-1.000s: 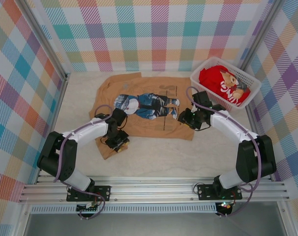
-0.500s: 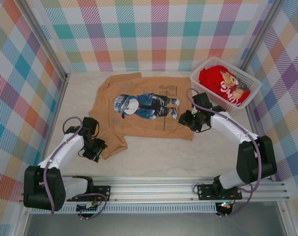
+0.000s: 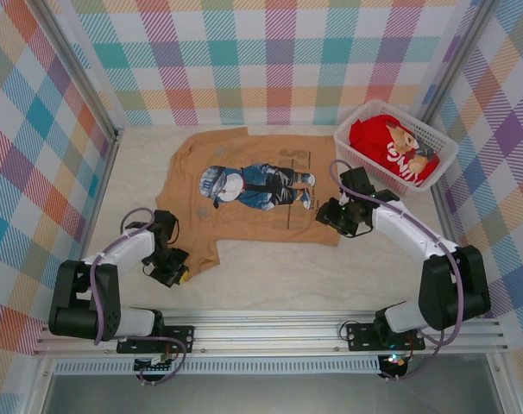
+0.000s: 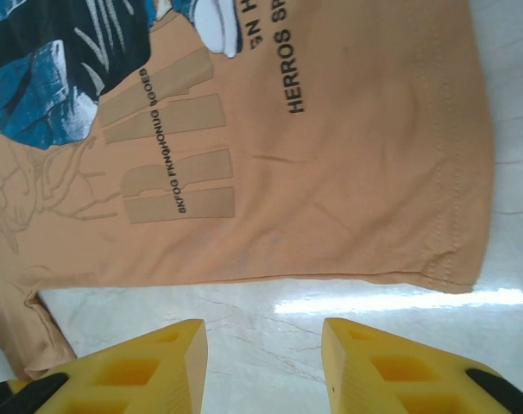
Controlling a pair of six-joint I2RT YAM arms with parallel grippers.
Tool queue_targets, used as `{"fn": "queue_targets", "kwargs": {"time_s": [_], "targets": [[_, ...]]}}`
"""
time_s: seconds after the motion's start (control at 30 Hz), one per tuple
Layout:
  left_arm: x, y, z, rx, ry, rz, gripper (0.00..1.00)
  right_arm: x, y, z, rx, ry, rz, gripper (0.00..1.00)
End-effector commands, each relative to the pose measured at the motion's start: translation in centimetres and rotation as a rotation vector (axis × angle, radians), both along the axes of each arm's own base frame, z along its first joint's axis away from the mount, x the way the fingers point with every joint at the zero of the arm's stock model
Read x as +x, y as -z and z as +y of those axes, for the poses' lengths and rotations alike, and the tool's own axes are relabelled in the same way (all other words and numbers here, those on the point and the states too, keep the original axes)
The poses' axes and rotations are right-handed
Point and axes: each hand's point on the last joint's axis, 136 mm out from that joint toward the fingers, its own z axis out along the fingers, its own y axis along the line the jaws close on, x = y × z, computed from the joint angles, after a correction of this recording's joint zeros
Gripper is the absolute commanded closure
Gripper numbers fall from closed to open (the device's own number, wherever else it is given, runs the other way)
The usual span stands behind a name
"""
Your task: Fold and stack the t-shirts
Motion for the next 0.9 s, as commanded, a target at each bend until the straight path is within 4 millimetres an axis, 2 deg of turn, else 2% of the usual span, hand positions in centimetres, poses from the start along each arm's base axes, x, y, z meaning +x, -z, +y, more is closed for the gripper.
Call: {"fn": "queue_targets", "kwargs": {"time_s": [0.0,0.1,0.17,0.27,0.33,0.43,0.6,0.87], "targets": [[1.0,-1.1,3.0,0.168,0.021,-0.067,1.00,-1.3,1.1,-2.1,-0.071,0.096,0.059,0.60],[0.4,-4.0,5.7,0.303,0.010,-0.136,1.00,-1.7,2.3,-2.9,-0.089,0.165,0.116,0.61],[0.3,-4.8,6.0,0.314,0.012,-0.166,1.00,-2.5,3.2,-3.2,-0.105,0.201,0.177,0.63],[0.0,-4.7,5.6,0.283,-0.001,-0.171,1.00,-4.1,4.8,-3.8,-0.123,0.280,0.269,0.63],[-0.3,-4.3,5.4,0.270,-0.021,-0.171,1.00,-4.3,5.4,-4.0,-0.116,0.323,0.274,0.62],[-0.4,-4.2,5.2,0.258,-0.025,-0.179,1.00,-3.6,5.8,-3.6,-0.081,0.362,0.266,0.60],[0.0,-4.4,4.8,0.236,-0.016,-0.193,1.00,-3.9,7.2,-2.9,-0.051,0.414,0.356,0.61],[0.2,-4.7,4.6,0.225,-0.021,-0.208,1.00,-3.1,8.2,-1.8,-0.012,0.447,0.391,0.62]]}}
